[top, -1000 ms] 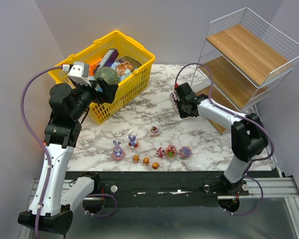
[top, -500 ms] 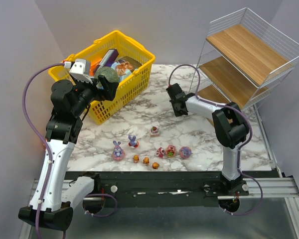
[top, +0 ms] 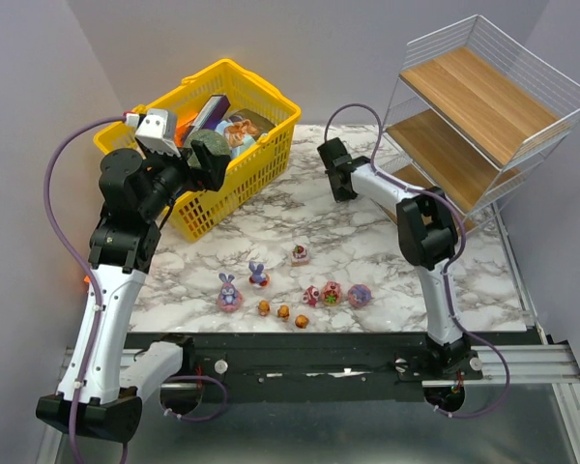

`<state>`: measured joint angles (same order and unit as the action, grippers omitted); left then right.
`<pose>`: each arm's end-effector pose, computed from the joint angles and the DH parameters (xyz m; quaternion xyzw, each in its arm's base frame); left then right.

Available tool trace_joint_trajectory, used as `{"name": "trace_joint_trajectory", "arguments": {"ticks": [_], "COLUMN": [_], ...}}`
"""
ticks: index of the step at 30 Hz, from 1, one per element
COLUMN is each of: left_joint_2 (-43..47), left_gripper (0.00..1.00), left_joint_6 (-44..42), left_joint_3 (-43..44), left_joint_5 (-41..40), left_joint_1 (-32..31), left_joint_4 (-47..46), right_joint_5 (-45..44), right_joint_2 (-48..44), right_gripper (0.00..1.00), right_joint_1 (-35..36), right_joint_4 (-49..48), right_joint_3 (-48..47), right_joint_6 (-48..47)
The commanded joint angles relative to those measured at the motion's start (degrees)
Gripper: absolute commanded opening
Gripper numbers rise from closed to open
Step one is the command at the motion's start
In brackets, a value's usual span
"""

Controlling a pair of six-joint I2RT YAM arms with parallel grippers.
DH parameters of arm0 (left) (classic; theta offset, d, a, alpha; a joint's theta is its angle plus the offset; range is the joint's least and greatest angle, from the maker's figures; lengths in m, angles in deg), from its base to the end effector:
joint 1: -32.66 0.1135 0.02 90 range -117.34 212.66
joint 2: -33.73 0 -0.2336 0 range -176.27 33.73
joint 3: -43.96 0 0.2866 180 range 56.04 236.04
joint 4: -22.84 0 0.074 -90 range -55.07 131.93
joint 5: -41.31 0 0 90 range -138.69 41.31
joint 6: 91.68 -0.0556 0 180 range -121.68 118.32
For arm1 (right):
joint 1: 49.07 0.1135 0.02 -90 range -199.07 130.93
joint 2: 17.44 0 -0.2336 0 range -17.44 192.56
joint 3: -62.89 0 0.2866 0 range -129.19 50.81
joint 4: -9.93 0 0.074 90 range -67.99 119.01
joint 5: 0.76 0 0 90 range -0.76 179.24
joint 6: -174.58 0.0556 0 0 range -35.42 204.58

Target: Place and organize the plastic toys onto the shelf

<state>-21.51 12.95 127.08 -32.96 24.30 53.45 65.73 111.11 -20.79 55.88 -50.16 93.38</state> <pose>0.2625 -0.0538 0.4334 0.0551 0.7210 -0.2333 0.6501 0.4521 0.2181 0.1098 -0.1110 0.9436 -0.1104 0.2917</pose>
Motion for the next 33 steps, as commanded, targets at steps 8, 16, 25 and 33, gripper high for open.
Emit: {"name": "trace_joint_trajectory", "arguments": {"ticks": [8, 16, 25, 33], "left_joint_2": [-1.8, -1.3, 6.1, 8.7], "left_gripper": [0.99, 0.99, 0.99, 0.99], "left_joint_6": [2.7, 18.2, 11.9, 12.4], "left_joint_3": [1.9, 2.3, -6.5, -13.3], "left_joint_5": [-1.2, -16.0, -6.1, 7.0], "left_joint_1": [0.1, 0.1, 0.1, -1.8], "left_joint_4": [0.5, 7.3, 1.2, -1.4], "right_joint_5": [3.2, 10.0, 14.3, 18.6], "right_joint_2": [6.5, -11.2, -33.2, -50.5], "right_gripper": [0.01, 0.26, 0.68, 0.74], "right_joint_1": [-2.4, -1.3, 1.9, 6.5], "right_joint_4": [4.5, 0.3, 0.8, 3.8], "right_joint_3": [-15.7, -3.2, 13.3, 28.7], "right_joint_6": [-4.9, -1.2, 5.2, 6.4]}}
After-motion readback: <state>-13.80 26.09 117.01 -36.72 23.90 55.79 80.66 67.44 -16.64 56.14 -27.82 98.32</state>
